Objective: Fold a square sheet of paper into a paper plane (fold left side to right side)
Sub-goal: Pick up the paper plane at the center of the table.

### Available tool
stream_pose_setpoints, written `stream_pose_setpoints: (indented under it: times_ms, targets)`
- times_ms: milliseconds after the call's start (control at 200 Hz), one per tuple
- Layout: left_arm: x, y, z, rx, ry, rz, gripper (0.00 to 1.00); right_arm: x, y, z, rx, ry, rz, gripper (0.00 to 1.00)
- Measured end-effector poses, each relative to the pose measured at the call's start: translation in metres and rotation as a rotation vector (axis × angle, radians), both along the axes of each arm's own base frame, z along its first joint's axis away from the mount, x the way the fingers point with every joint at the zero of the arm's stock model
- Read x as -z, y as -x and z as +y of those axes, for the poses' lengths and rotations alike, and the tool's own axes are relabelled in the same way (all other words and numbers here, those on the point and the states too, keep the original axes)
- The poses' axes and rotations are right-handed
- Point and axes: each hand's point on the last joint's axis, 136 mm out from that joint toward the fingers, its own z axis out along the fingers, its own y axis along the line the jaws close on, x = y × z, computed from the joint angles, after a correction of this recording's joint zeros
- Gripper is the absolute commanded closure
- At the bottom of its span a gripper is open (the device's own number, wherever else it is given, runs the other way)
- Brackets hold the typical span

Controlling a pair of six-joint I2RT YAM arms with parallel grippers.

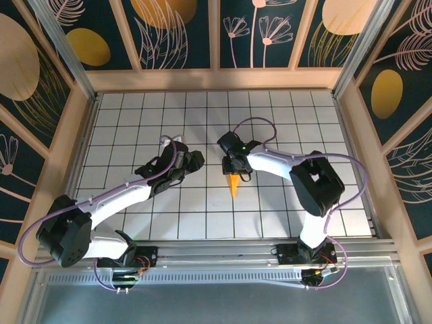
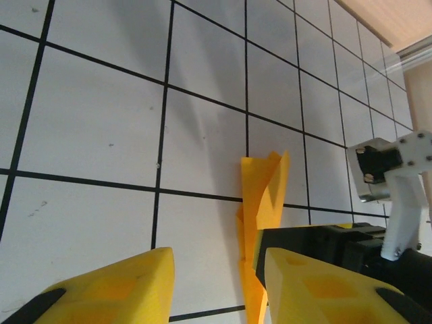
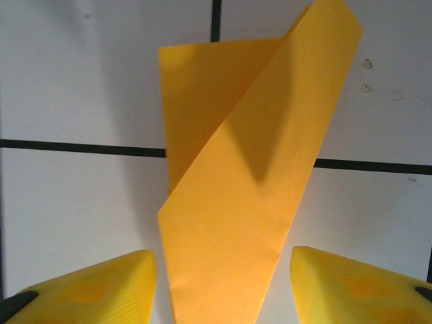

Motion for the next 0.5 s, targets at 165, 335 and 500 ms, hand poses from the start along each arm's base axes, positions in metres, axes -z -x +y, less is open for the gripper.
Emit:
stream_pose_setpoints:
  times_ms: [165, 335, 500]
  targets:
    - [0.009, 0.003, 0.004, -0.011, -0.012, 0.02, 0.6, 0.014, 0.001, -0.001, -0.003, 0.046, 0.021, 0.51]
    - [0.01, 0.003, 0.007, -0.02, -0.023, 0.023, 0.59, 0.017, 0.003, -0.005, -0.003, 0.068, 0.029, 0.64]
    - [0.013, 0.004, 0.011, -0.032, -0.043, 0.029, 0.59, 0.016, 0.003, -0.009, -0.001, 0.088, 0.025, 0.73]
